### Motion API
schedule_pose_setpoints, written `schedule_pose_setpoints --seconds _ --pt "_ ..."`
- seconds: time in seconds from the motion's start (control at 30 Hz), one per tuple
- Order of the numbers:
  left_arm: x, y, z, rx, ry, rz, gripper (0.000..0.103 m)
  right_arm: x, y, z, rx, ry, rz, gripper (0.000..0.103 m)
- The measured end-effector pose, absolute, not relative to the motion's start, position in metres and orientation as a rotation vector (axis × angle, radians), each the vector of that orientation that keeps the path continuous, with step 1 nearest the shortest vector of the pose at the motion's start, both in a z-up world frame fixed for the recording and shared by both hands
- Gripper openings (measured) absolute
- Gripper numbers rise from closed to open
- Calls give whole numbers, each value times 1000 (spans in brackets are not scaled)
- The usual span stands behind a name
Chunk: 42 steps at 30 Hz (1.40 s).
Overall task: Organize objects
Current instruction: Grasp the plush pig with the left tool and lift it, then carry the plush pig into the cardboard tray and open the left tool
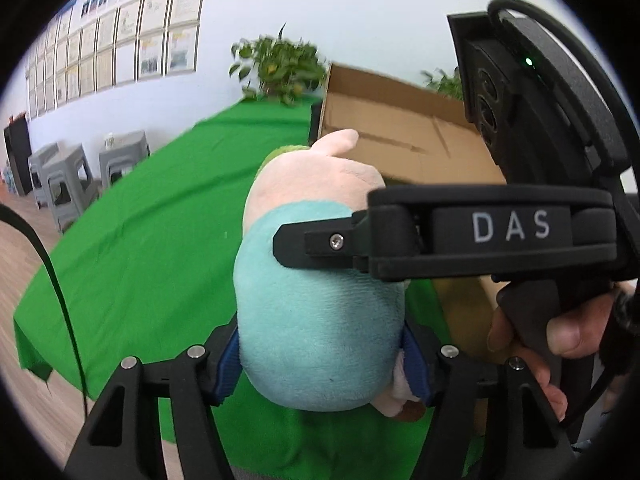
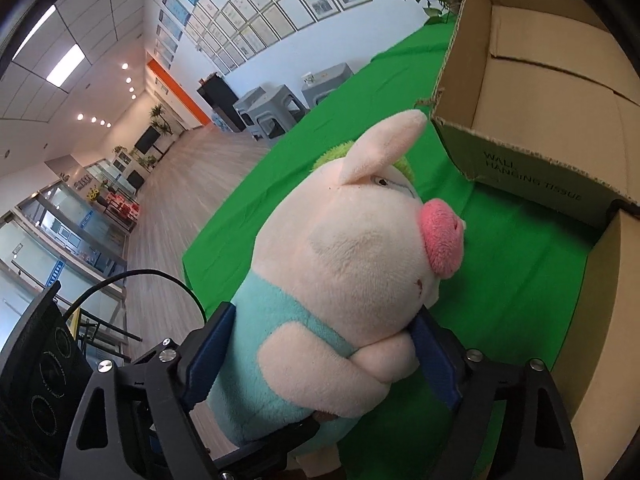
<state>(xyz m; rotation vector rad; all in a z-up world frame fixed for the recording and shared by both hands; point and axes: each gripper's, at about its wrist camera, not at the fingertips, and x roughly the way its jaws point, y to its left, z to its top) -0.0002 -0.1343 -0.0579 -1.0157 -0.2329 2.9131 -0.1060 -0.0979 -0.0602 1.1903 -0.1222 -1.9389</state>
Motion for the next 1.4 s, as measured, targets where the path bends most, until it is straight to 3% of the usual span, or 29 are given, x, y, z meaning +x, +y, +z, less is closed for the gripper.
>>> schedule_pose_setpoints --seconds 0.07,0.37,0.5,0.73,0.9,1.4 --pt "-1 -131 -47 -944 -210 2925 66 -103 -96 -45 1116 -119 -1974 75" --pt "-48 -89 28 -603 -24 2930 66 -112 -35 65 820 -108 -2171 74" --pt "-73 -73 52 -492 -23 2916 66 -123 16 127 742 -61 -2237 73" --pt "-111 -69 56 -461 -66 2908 65 -155 60 178 729 -30 -2255 73" --pt "-121 -67 44 -511 -66 2922 66 -200 50 162 758 -49 -2237 73" --pt "-164 -73 1 -761 -168 2946 67 -292 -8 42 874 -32 -2162 69"
